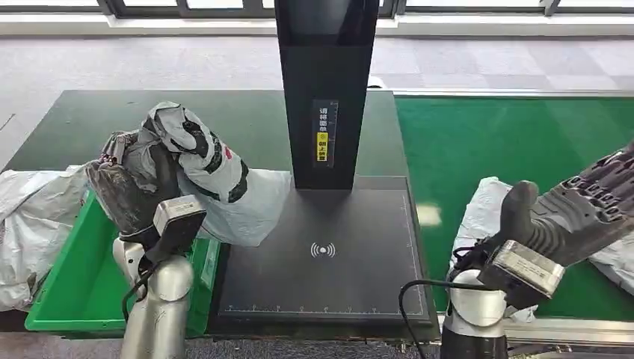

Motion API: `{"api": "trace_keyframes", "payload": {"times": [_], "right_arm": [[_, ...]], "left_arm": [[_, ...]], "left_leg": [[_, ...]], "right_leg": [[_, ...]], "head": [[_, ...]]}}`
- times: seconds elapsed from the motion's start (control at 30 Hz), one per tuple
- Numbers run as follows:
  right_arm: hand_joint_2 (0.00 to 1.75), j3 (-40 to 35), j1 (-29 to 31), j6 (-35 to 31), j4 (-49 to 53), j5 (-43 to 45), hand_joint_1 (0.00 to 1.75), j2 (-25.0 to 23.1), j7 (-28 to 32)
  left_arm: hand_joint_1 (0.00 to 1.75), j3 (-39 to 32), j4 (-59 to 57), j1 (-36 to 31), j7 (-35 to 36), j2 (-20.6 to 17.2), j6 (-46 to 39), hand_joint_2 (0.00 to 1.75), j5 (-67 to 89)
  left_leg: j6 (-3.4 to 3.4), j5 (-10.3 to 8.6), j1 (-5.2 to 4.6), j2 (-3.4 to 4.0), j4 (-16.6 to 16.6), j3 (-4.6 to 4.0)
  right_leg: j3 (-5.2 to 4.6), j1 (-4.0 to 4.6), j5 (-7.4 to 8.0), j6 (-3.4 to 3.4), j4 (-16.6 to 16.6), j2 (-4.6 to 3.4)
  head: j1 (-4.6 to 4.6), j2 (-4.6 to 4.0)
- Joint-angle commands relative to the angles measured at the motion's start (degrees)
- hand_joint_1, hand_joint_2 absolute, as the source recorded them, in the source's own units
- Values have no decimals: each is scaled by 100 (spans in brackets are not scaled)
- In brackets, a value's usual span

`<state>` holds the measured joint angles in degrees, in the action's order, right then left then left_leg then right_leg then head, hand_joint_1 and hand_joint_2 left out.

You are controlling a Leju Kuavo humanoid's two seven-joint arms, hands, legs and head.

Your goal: Moved the parcel from conveyor to table for the left to box.

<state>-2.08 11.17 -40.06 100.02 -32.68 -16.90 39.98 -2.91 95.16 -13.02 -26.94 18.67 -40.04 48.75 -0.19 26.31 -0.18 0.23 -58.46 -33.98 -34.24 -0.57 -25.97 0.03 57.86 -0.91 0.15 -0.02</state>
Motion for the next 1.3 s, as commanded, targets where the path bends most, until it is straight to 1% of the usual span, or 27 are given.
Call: {"api": "trace_keyframes", "payload": {"times": [0.03, 0.13, 0.23, 0.47, 0.53, 0.6, 0.73, 0.8, 0.83, 0.9, 0.93, 0.97, 1.0, 1.07, 1.13, 1.2, 1.27, 1.3], "right_arm": [[175, 290, -687, 6, -183, 87, 0, -310, 2], [175, 281, -675, 6, -259, 94, 0, -310, 2], [175, 245, -671, 6, -352, 76, 0, -310, 2], [175, 238, -639, 6, -450, 82, 0, -310, 2], [175, 238, -639, 6, -450, 82, 0, -310, 2], [175, 238, -639, 6, -450, 82, 0, -310, 2], [175, 241, -629, 6, -470, 89, 0, -310, 2], [175, 224, -620, 6, -490, 91, 0, -310, 2], [175, 210, -604, 6, -523, 90, 0, -310, 2], [175, 201, -586, 6, -576, 93, 0, -310, 2], [175, 199, -582, 6, -586, 90, 0, -310, 2], [175, 206, -580, 6, -606, 83, 0, -310, 2], [175, 222, -586, 6, -617, 81, 0, -310, 2], [175, 236, -588, 6, -624, 67, 0, -310, 2], [175, 231, -615, 6, -615, 50, 0, -310, 2], [175, 231, -615, 6, -615, 50, 0, -310, 2], [175, 234, -618, 6, -613, 44, 0, -310, 2], [175, 236, -617, 6, -613, 42, 0, -310, 2]], "left_arm": [[175, -2060, -165, -630, -800, 133, 4, 175, -558], [175, -2012, -95, -595, -737, 133, 4, 175, -534], [175, -2092, 49, -587, -671, 133, 4, 175, -365], [175, -2038, 68, -553, -555, 133, 4, 175, -289], [175, -2038, 68, -553, -555, 133, 4, 175, -289], [175, -2038, 68, -553, -555, 133, 4, 175, -289], [175, -2013, 31, -568, -494, 133, 4, 175, -198], [175, -2080, 14, -589, -435, 133, 4, 175, -203], [175, -2201, -104, -592, -330, 133, 4, 175, -92], [175, -2308, -216, -675, -91, 133, 4, 175, 255], [175, -2349, -286, -691, -102, 133, 4, 175, 275], [73, -2365, -500, -713, -25, 133, 4, 175, 379], [0, -2292, -684, -703, 221, 133, 4, 175, 697], [0, -2235, -899, -738, 358, 133, 4, 175, 895], [0, -2184, -1094, -822, 460, 133, 4, 175, 1071], [0, -2184, -1094, -822, 460, 133, 4, 175, 1071], [0, -2132, -1088, -772, 509, 133, 4, 175, 1102], [0, -2118, -1092, -781, 518, 133, 4, 175, 1105]], "left_leg": [[-8, -1, 3, -10, 19, 27], [-8, -2, 8, -18, 13, 20], [-7, 0, 10, -8, 11, 18], [-6, -1, 8, -11, 10, 16], [-10, -3, 10, -19, 22, 28], [-6, 0, 8, -12, 6, 11], [-8, -2, 8, -20, 16, 21], [-8, -2, 11, -22, 17, 23], [-7, -1, 8, -16, 11, 16], [-10, -4, 10, -21, 23, 29], [-7, -2, 7, -17, 12, 18], [-8, -3, 7, -17, 17, 24], [-8, -4, 8, -18, 18, 24], [-13, -12, 9, -27, 43, 44], [-10, -10, 6, -33, 33, 38], [-7, -4, 5, -24, 16, 22], [-11, -10, 9, -39, 29, 34], [-7, -4, 7, -25, 13, 20]], "right_leg": [[27, 3, -5, -5, -14, 15], [26, 10, -5, -4, -14, 22], [22, 11, -3, -3, -15, 13], [23, 8, -3, -4, -12, 15], [37, 10, -4, -5, -23, 25], [19, 8, -4, -3, -9, 15], [31, 9, -5, -4, -17, 25], [34, 11, -5, -3, -20, 27], [24, 8, -4, -3, -13, 19], [39, 10, -3, -4, -25, 27], [26, 8, -4, -3, -13, 21], [31, 8, -3, -4, -17, 21], [33, 9, -3, -4, -19, 23], [54, 10, 1, -7, -41, 35], [50, 7, -3, -4, -31, 40], [31, 5, -5, -4, -15, 28], [48, 9, -4, -5, -29, 45], [30, 8, -5, -3, -15, 27]], "head": [[0, 0], [-2, 0], [0, 2], [0, 0], [0, 0], [2, 0], [0, 0], [0, 2], [2, 0], [0, 2], [0, 2], [0, 0], [2, 0], [2, 0], [2, 0], [0, 0], [2, 2], [2, 2]]}}
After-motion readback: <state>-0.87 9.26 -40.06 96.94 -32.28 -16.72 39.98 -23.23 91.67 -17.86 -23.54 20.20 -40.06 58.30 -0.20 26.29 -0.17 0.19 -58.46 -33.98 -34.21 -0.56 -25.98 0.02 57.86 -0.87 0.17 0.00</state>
